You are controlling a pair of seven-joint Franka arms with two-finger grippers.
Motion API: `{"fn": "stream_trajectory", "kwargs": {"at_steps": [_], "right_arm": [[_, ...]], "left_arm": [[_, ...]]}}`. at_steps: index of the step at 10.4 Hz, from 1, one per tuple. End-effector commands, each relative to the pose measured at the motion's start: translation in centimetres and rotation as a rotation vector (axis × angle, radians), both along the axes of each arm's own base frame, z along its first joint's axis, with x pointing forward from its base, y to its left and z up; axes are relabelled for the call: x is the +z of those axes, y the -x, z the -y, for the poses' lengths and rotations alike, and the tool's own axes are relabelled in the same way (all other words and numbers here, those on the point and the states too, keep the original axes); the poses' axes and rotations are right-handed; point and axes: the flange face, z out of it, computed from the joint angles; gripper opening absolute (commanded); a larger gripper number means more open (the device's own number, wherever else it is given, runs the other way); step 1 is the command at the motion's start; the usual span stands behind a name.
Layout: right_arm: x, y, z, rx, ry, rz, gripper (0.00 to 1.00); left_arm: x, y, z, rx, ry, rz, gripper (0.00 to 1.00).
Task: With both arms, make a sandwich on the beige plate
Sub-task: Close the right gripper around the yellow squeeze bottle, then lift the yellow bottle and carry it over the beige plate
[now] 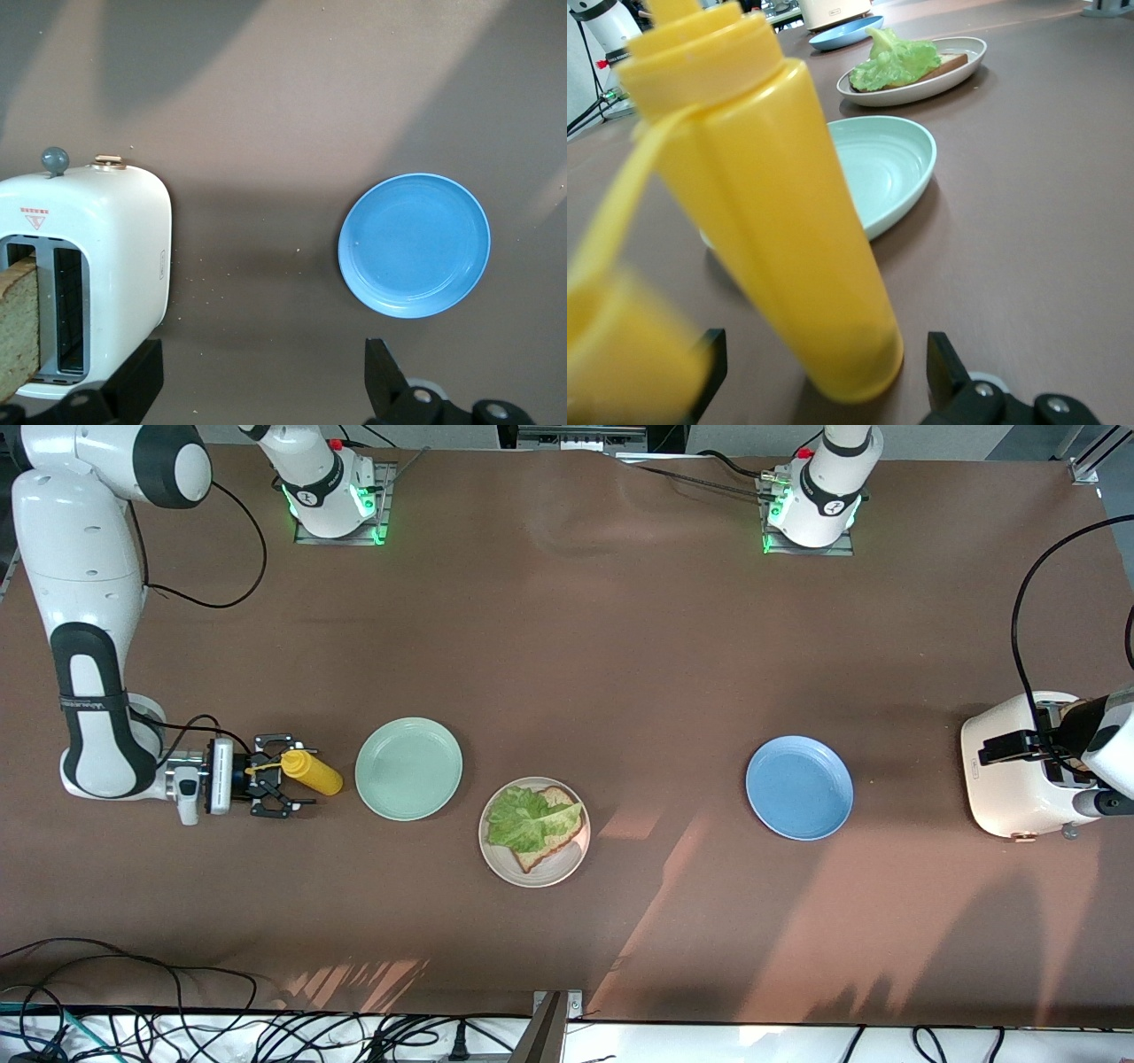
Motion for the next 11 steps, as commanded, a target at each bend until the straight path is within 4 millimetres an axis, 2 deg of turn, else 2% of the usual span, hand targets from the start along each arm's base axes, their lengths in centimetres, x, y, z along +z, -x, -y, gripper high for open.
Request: {"fn": "stream_trajectory", "kwargs": {"at_steps": [1,2,3,4,5,7,8,9,11], "right_arm": [[0.2,-0.9,-0.2,-0.015,-0.007,0.018,1.00],[0.3,-0.9,-0.2,-0.014,-0.005,0.022,0.83],[0.3,-1.1,-0.1,-0.014,0.002,0.034,0.51],[0.4,-1.1,-0.2,-0.014,0.004,0.038,0.15],[0.5,-1.2,-0.1,-0.012,0.012,0.045,0.00],[2.1,-2.1,-1.4,-0.002,0.043,0.068,0.00],[3.8,-2.8,-1.9,0.013,0.117,0.083,0.00],[6.3,-3.3,-2.9,0.036,0.237,0.086,0.00],[11.2,-3.2,-5.7,-0.006,0.413,-0.022,0.00]], "left_arm": [[0.3,0.1,0.3,-0.015,0.018,0.012,1.00],[0.3,0.1,0.3,-0.015,0.018,0.012,1.00],[0.3,0.1,0.3,-0.015,0.018,0.012,1.00],[0.3,0.1,0.3,-0.015,0.018,0.012,1.00],[0.3,0.1,0.3,-0.015,0.018,0.012,1.00],[0.3,0.1,0.3,-0.017,0.016,0.014,1.00],[0.3,0.0,0.3,-0.017,0.016,0.014,1.00],[0.2,0.0,0.3,-0.017,0.016,0.012,1.00],[-0.1,-0.1,0.4,-0.019,0.017,0.008,1.00]]}}
